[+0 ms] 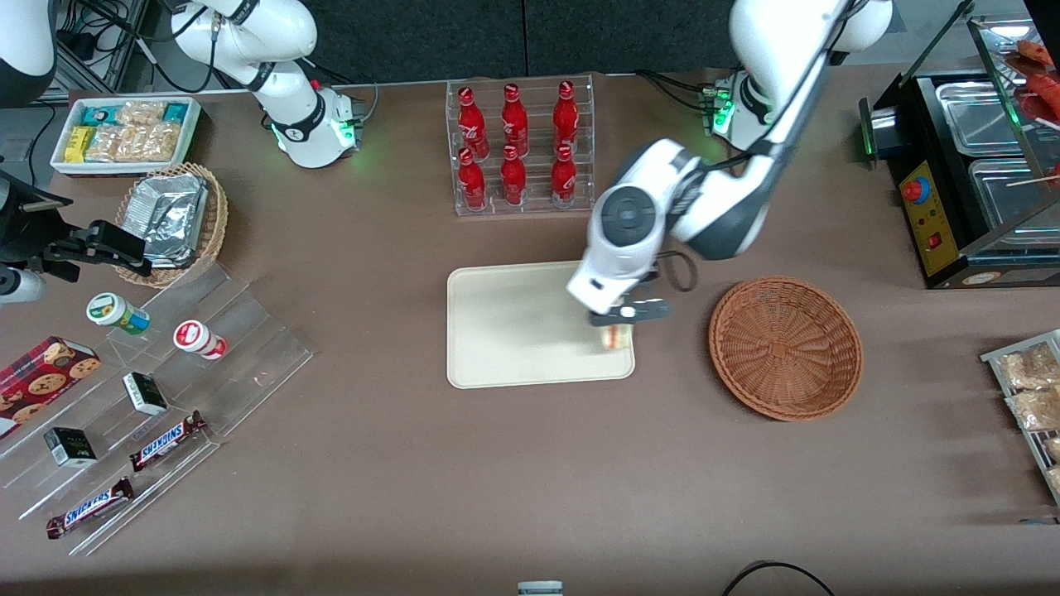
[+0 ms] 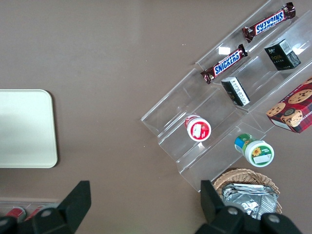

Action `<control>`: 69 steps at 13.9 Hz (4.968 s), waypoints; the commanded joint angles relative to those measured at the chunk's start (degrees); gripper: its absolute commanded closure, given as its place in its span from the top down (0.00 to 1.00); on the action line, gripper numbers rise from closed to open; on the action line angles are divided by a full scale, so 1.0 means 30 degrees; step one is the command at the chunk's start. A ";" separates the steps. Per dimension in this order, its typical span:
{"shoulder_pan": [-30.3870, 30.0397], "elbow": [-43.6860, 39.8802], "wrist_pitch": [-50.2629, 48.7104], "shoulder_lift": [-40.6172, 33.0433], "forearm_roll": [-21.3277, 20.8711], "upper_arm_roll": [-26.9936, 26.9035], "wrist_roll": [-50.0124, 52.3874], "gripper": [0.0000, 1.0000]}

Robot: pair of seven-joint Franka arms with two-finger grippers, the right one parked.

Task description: Place sandwich from basket to tray

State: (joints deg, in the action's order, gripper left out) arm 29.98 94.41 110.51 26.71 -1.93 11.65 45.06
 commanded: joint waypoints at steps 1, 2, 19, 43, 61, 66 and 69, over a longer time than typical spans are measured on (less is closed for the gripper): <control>0.1368 -0.2316 -0.0331 0.1817 0.0173 -0.0220 0.0008 0.00; 0.1778 -0.2521 -0.0157 0.2109 0.0174 -0.0249 0.0125 0.00; 0.3101 -0.4340 0.1689 0.5540 -0.1115 -0.0308 0.3290 0.00; -0.1434 -0.4282 -0.2116 0.0651 -0.1379 -0.0308 0.3730 1.00; -1.1134 -0.1293 -1.1574 -0.7902 0.1053 -0.0191 -1.1148 1.00; -1.2016 -0.1352 -1.4159 -0.9636 0.0673 -0.0307 -1.4049 1.00; -1.2017 -0.0710 -1.3548 -0.9577 0.0614 -0.0367 -1.4229 1.00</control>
